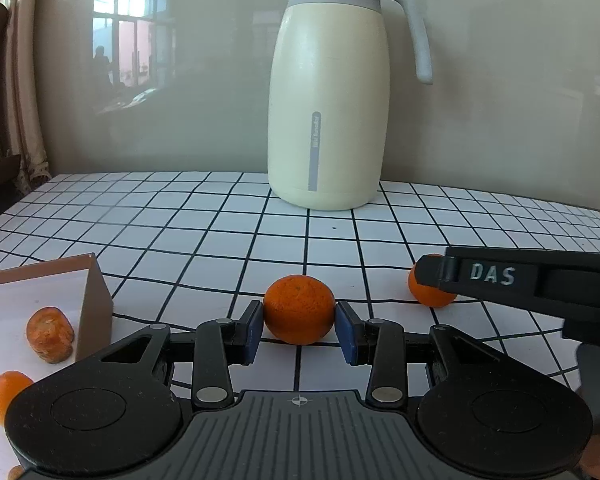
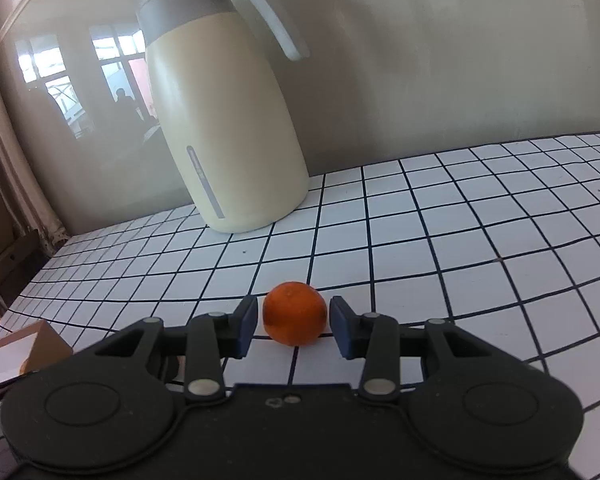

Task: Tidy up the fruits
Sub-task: 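Grasp an orange with the left tool while the right tool grasps the other orange, then lift and carry both held oranges over the white box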

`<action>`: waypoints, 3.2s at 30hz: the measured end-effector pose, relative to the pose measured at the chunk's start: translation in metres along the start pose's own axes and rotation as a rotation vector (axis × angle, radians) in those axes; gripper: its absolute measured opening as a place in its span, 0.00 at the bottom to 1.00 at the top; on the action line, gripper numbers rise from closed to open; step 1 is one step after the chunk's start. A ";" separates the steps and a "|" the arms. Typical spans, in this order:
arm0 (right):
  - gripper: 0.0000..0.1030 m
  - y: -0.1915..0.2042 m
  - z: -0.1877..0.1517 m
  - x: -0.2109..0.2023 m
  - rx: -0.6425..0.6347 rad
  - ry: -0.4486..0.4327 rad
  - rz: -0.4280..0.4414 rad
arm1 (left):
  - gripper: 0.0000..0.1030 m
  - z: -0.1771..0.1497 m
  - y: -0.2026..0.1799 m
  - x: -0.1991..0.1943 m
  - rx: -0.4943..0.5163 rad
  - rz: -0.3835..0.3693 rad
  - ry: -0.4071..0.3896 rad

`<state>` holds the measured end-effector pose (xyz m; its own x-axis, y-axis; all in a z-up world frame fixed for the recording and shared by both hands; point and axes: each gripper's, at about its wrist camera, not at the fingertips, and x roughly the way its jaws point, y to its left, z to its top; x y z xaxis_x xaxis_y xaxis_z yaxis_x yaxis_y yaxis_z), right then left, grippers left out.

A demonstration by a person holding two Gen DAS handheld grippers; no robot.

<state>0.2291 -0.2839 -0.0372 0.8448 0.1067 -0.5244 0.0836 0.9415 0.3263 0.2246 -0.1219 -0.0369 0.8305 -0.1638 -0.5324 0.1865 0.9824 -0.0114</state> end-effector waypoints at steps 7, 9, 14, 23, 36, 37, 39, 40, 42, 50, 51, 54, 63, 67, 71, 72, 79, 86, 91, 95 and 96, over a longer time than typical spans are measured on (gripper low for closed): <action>0.31 0.001 0.000 0.006 0.000 0.013 -0.005 | 0.38 0.001 -0.001 0.001 -0.009 -0.003 -0.002; 0.29 0.001 0.000 0.007 -0.004 0.012 -0.007 | 0.38 0.002 -0.001 0.003 -0.009 -0.003 -0.004; 0.28 0.003 -0.001 0.005 -0.028 0.012 -0.015 | 0.59 0.002 0.000 0.005 -0.016 -0.011 0.001; 0.28 0.002 -0.001 0.006 -0.015 0.011 -0.015 | 0.41 0.003 0.003 0.008 -0.050 -0.025 0.006; 0.27 0.003 -0.004 -0.014 -0.050 -0.001 -0.014 | 0.40 -0.001 0.005 -0.004 -0.048 -0.047 0.003; 0.27 0.002 -0.004 -0.019 -0.049 -0.001 -0.010 | 0.40 -0.001 0.005 -0.007 -0.047 -0.052 0.002; 0.27 0.002 -0.007 -0.030 -0.060 0.000 -0.007 | 0.40 -0.003 0.005 -0.015 -0.038 -0.060 -0.003; 0.27 0.002 -0.009 -0.035 -0.069 -0.002 -0.007 | 0.40 -0.004 0.005 -0.020 -0.033 -0.066 -0.005; 0.27 0.002 -0.014 -0.048 -0.082 -0.001 -0.007 | 0.40 -0.006 0.005 -0.030 -0.025 -0.080 -0.007; 0.27 0.010 -0.036 -0.090 -0.117 0.002 -0.007 | 0.40 -0.020 0.001 -0.079 0.028 -0.108 -0.042; 0.27 0.011 -0.039 -0.097 -0.115 -0.002 -0.005 | 0.40 -0.022 0.002 -0.085 0.029 -0.110 -0.049; 0.27 0.015 -0.050 -0.118 -0.127 -0.016 -0.008 | 0.40 -0.027 0.006 -0.104 0.033 -0.112 -0.067; 0.27 0.038 -0.072 -0.154 -0.163 -0.039 0.055 | 0.40 -0.047 0.030 -0.162 0.042 -0.104 -0.106; 0.27 0.054 -0.081 -0.160 -0.202 -0.044 0.096 | 0.40 -0.055 0.046 -0.182 0.020 -0.091 -0.115; 0.27 0.074 -0.086 -0.163 -0.248 -0.055 0.139 | 0.40 -0.063 0.064 -0.197 -0.003 -0.071 -0.124; 0.27 0.080 -0.088 -0.165 -0.263 -0.063 0.148 | 0.40 -0.064 0.069 -0.201 -0.011 -0.066 -0.127; 0.27 0.112 -0.092 -0.165 -0.307 -0.086 0.239 | 0.40 -0.071 0.102 -0.219 -0.057 0.000 -0.156; 0.27 0.143 -0.095 -0.161 -0.329 -0.121 0.315 | 0.40 -0.077 0.142 -0.230 -0.117 0.088 -0.177; 0.27 0.163 -0.098 -0.155 -0.343 -0.144 0.342 | 0.40 -0.079 0.171 -0.233 -0.165 0.157 -0.191; 0.27 0.174 -0.098 -0.150 -0.337 -0.154 0.360 | 0.40 -0.080 0.191 -0.235 -0.195 0.202 -0.200; 0.27 0.176 -0.099 -0.149 -0.335 -0.159 0.364 | 0.40 -0.081 0.195 -0.236 -0.201 0.212 -0.204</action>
<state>0.0659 -0.1022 0.0210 0.8596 0.4210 -0.2895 -0.3822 0.9059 0.1825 0.0230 0.1159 0.0178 0.9309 0.0514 -0.3615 -0.0920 0.9911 -0.0958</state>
